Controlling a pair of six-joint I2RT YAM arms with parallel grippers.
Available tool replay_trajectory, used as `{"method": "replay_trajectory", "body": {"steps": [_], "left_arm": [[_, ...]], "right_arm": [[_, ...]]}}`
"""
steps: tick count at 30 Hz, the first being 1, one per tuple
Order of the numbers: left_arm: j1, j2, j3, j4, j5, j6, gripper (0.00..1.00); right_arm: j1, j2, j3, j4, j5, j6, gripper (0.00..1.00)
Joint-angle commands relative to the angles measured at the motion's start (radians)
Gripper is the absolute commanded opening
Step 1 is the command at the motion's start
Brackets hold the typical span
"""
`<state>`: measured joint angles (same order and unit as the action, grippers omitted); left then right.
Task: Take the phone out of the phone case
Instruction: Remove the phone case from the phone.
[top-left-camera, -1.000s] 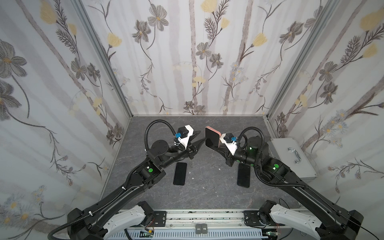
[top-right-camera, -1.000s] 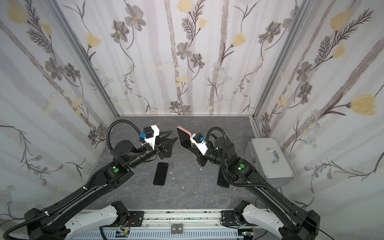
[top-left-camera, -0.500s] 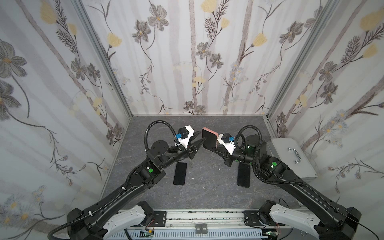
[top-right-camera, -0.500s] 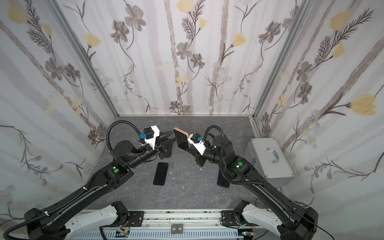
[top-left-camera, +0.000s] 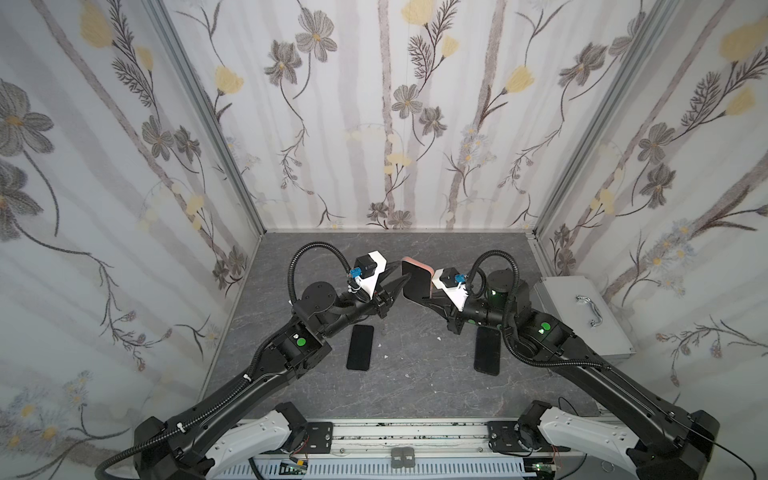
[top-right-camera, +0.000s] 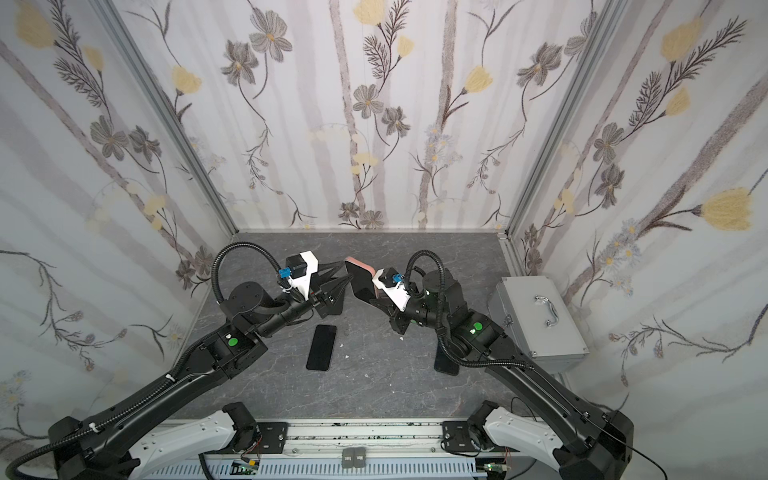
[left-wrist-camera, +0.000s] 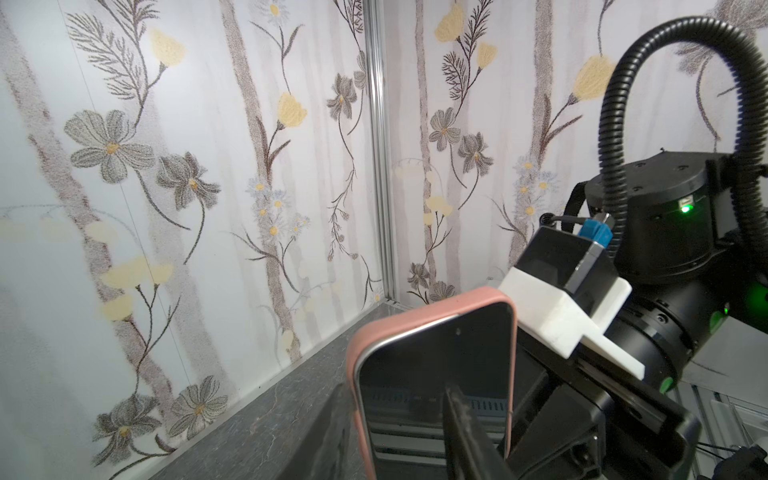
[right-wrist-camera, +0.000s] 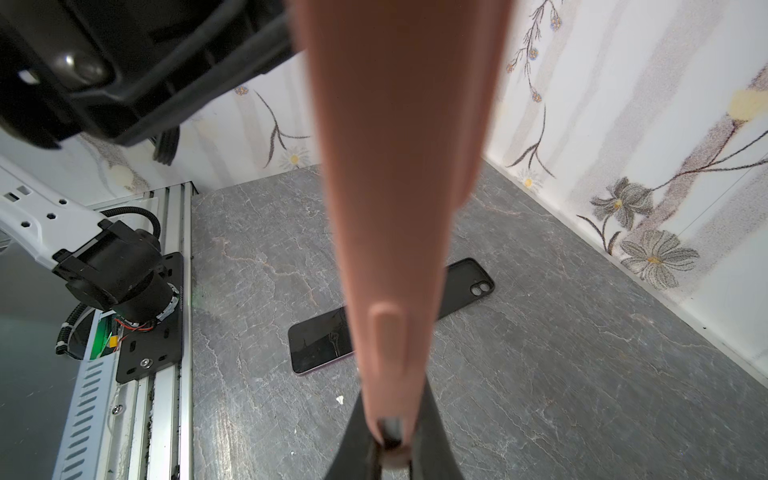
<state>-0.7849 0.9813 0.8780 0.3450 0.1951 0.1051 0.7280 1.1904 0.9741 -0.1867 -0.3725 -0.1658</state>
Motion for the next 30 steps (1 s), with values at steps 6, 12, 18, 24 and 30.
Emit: {"method": "replay_trajectory", "body": {"steps": [6, 12, 18, 24, 30], "left_arm": [[0.0, 0.006, -0.002, 0.043, -0.002, -0.001, 0.39], [0.001, 0.005, -0.007, 0.043, 0.001, -0.004, 0.39], [-0.001, 0.015, 0.001, 0.042, 0.038, -0.016, 0.39], [0.001, 0.022, -0.003, 0.042, 0.078, -0.012, 0.43], [0.002, 0.039, 0.007, 0.041, 0.113, -0.025, 0.49]], "right_arm": [[0.014, 0.015, 0.02, 0.008, -0.06, -0.048, 0.0], [0.034, 0.024, 0.025, 0.005, -0.056, -0.062, 0.0], [0.039, 0.026, 0.029, 0.003, -0.059, -0.074, 0.0], [0.039, 0.006, 0.015, 0.025, -0.071, -0.076, 0.0], [0.039, -0.006, 0.007, 0.034, -0.106, -0.089, 0.0]]}}
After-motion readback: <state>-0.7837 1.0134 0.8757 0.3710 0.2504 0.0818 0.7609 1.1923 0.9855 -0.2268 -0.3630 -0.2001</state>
